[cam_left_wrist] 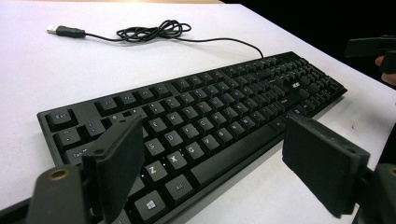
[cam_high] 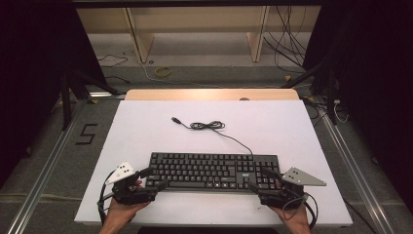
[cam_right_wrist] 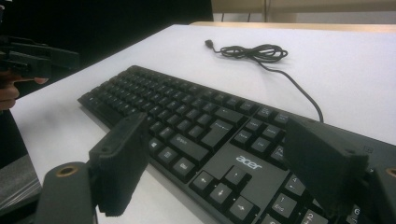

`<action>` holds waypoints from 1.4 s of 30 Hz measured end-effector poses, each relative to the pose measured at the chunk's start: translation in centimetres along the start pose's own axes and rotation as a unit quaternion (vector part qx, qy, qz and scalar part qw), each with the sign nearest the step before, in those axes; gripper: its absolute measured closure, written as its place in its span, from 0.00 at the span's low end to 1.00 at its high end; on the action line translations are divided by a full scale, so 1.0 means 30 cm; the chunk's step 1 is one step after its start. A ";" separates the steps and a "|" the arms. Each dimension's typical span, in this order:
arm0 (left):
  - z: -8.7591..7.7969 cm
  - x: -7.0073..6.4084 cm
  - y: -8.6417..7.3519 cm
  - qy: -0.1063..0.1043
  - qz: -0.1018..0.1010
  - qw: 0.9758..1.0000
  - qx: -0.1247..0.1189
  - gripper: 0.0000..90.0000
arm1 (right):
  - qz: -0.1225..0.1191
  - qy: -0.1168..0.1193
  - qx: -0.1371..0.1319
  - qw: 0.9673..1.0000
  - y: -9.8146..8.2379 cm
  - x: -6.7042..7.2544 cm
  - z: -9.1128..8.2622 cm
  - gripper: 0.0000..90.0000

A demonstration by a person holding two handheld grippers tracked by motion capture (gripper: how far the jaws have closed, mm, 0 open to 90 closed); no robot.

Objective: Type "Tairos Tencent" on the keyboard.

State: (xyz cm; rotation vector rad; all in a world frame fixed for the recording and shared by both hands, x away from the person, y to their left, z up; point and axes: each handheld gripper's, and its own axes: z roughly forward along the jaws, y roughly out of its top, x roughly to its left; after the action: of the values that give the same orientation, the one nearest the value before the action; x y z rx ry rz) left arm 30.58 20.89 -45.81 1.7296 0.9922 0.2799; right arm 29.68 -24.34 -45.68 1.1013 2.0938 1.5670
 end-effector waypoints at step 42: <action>-0.015 0.054 -0.001 0.052 -0.021 0.998 0.017 0.46 | -0.016 0.062 0.063 0.996 0.152 0.097 0.282 0.38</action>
State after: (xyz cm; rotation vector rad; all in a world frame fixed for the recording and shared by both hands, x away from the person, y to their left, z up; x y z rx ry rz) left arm 31.29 22.38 -46.10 1.7369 1.1142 0.3300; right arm 34.97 -15.97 -43.96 1.0281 2.3096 1.5427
